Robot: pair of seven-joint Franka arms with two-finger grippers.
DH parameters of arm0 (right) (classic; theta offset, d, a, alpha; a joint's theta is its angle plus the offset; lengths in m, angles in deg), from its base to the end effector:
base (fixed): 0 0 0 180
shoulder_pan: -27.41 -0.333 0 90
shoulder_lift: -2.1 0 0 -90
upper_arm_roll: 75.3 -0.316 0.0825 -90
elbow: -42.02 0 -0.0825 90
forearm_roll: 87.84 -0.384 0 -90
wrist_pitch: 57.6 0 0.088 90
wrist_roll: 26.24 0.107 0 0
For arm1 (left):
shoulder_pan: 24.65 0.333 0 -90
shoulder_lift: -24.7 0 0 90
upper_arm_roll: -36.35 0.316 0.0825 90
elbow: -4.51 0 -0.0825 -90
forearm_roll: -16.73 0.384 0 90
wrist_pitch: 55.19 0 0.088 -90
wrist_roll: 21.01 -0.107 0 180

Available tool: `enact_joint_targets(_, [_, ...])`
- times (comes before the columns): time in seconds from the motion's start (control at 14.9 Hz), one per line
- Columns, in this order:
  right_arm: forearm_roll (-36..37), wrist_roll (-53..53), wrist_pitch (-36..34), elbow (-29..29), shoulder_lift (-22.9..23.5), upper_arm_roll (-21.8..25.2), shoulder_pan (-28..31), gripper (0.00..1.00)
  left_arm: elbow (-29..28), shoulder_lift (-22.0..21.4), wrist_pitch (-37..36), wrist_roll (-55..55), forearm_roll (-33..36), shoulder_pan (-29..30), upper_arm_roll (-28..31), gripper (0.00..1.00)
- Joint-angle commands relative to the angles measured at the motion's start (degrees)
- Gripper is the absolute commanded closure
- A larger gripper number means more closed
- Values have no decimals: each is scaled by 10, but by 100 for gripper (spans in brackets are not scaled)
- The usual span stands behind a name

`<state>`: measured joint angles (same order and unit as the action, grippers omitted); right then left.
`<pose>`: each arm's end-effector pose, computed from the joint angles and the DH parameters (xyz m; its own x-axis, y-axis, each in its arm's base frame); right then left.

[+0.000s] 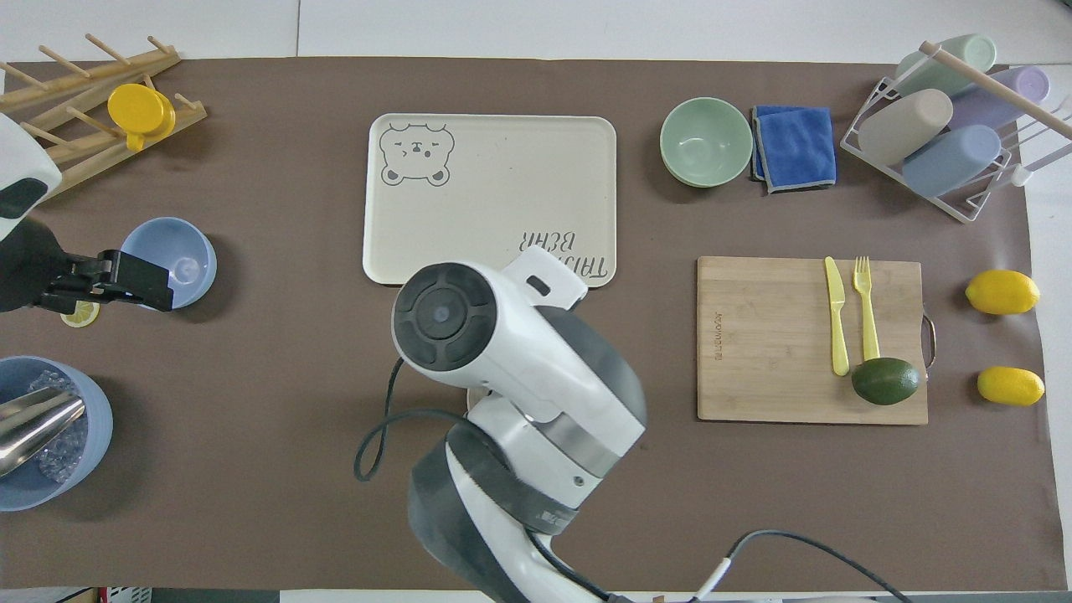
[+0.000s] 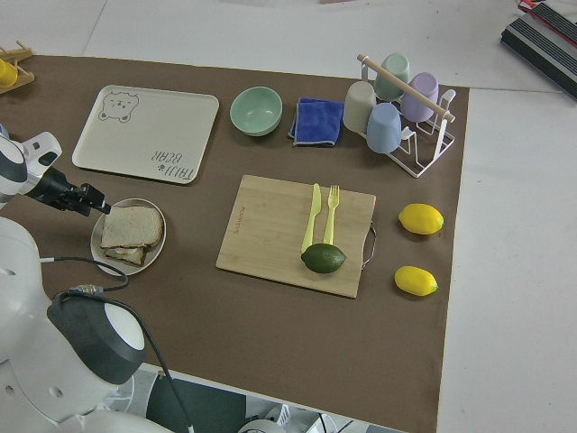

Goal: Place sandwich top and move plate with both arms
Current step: 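Release the bread and withdraw the right gripper while the left gripper reaches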

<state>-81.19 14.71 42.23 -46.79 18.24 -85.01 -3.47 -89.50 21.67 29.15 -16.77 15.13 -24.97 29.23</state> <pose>0.4978 0.3980 0.4822 0.9997 0.0127 -0.0218 0.0149 -0.9943 0.1054 0.5211 -0.0730 0.6122 0.9915 -0.0568 -0.1173 -0.0557 -0.9984 0.0127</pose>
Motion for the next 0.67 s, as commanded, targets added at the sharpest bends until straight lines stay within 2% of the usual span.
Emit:
enact_joint_targets(0.0, [-38,-85,-37,-14,-63,-2,83,0,-41,-29,16,-3,-2,0,-6,0])
enact_joint_targets(0.13, [-42,-113,-81,-15,-95,9,128,0,-105,-57,63,16,-10,-12,-11,0])
enact_joint_targets(0.27, [-42,-144,-124,-21,-116,51,150,0,-157,-80,114,42,-24,-50,-10,0])
enact_joint_targets(0.47, [-42,-236,-150,-18,-143,123,150,0,-231,-88,175,101,-38,-119,-10,0])
enact_joint_targets(0.61, [-46,-279,-158,-18,-144,160,151,0,-310,-92,259,133,-45,-171,-10,0])
